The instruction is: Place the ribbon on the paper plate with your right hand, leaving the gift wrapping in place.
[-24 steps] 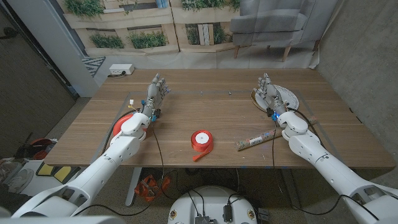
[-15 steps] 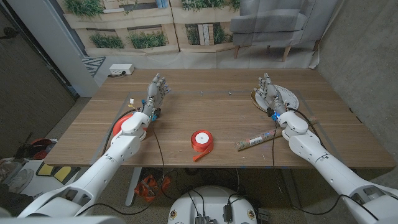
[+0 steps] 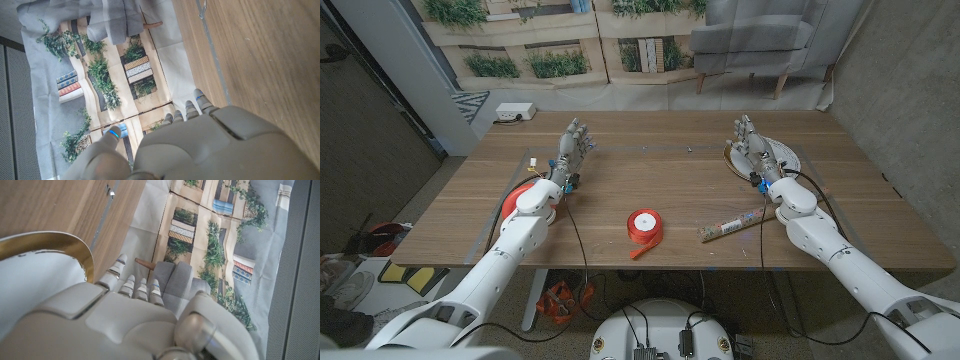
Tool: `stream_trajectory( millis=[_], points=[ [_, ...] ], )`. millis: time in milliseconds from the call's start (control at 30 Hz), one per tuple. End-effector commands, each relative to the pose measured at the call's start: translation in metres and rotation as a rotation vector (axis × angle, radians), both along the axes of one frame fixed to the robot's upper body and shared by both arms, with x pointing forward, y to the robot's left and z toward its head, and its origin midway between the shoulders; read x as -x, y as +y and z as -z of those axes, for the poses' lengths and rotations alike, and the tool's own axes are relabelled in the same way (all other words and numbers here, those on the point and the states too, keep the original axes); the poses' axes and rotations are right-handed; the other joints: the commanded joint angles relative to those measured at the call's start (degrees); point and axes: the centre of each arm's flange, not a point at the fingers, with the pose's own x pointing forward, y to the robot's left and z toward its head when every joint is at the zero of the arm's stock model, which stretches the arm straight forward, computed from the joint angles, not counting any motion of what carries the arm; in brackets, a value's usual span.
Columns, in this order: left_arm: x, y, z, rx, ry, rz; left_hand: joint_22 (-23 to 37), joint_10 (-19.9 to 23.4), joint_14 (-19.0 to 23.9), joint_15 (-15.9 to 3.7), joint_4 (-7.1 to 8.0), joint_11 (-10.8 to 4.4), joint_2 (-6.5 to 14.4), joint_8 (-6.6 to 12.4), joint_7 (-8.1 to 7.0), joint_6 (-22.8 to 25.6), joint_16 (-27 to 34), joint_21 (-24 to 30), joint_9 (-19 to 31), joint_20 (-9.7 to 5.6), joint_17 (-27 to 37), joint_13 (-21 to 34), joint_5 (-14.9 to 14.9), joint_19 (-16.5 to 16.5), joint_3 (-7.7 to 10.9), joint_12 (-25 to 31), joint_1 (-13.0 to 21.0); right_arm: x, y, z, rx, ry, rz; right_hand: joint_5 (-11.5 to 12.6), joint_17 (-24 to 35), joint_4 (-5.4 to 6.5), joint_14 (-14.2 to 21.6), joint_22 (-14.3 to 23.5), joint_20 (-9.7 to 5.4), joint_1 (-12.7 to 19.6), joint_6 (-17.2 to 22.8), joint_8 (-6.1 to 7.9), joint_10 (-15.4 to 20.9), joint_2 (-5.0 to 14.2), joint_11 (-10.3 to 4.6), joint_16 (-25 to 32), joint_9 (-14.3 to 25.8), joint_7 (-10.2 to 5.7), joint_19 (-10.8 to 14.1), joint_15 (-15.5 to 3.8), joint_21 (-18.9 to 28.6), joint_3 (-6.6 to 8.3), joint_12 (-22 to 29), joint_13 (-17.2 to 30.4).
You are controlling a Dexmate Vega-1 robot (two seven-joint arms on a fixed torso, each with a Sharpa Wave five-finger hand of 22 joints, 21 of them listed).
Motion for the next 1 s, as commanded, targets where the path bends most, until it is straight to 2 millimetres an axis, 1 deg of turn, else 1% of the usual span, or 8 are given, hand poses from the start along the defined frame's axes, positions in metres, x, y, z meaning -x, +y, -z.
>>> stream_trajectory(
  millis=[33,333,733,1000],
  points=[
    [-0.004,0.000,-0.001,-0.005,0.007,0.004,0.15,-14.25,-14.18,0.55,-0.04,0.42,5.92,0.51,-0.10,-8.37,0.48,0.30,0.14,0.66,0.20,0.16,0.54,-13.37,-0.19,0.48,0.08,0.008,-0.001,-0.002,0.087,-0.036,0.042,-0.14,0.10,-0.47,0.52,0.29,0.06,0.63,0.81,0.22,1.02,-0.09,0.34,0.35,0.11,-0.04,0.79,-0.10,0.43,-0.05,0.56,0.09],
    [-0.006,-0.002,-0.002,-0.011,0.010,0.009,0.15,-14.25,-14.09,0.63,-0.06,0.49,5.90,0.47,-0.18,-8.34,0.49,0.27,0.16,0.87,0.20,0.16,0.58,-13.29,-0.29,0.47,0.10,0.019,0.004,-0.010,0.162,-0.086,0.059,-0.26,0.08,-0.89,0.73,0.29,-0.19,1.12,1.45,0.38,1.50,-0.22,0.43,0.26,0.12,0.02,1.08,-0.32,0.41,0.13,0.59,0.10],
    [-0.008,-0.005,-0.004,-0.016,0.012,0.014,0.15,-14.06,-14.03,0.62,-0.09,0.45,5.91,0.46,-0.12,-8.17,0.48,0.21,0.17,0.97,0.20,0.17,0.65,-13.24,-0.42,0.53,0.14,0.031,0.007,-0.016,0.212,-0.136,0.067,-0.40,0.07,-1.32,0.93,0.29,-0.39,1.65,1.94,0.46,1.75,-0.29,0.44,0.17,0.13,0.07,1.33,-0.66,0.36,0.34,0.52,0.11],
    [-0.008,-0.008,-0.005,-0.021,0.013,0.018,0.14,-13.82,-13.84,1.14,-0.10,1.05,5.91,0.42,0.05,-8.10,0.51,0.13,0.19,1.36,0.21,0.19,0.72,-13.24,-0.56,0.60,0.16,0.044,0.012,-0.020,0.258,-0.180,0.073,-0.53,0.06,-1.67,1.40,0.29,-0.78,2.08,2.32,0.48,2.26,-0.30,0.43,0.19,0.15,0.06,1.66,-1.46,0.35,0.55,0.56,0.12]
  ],
)
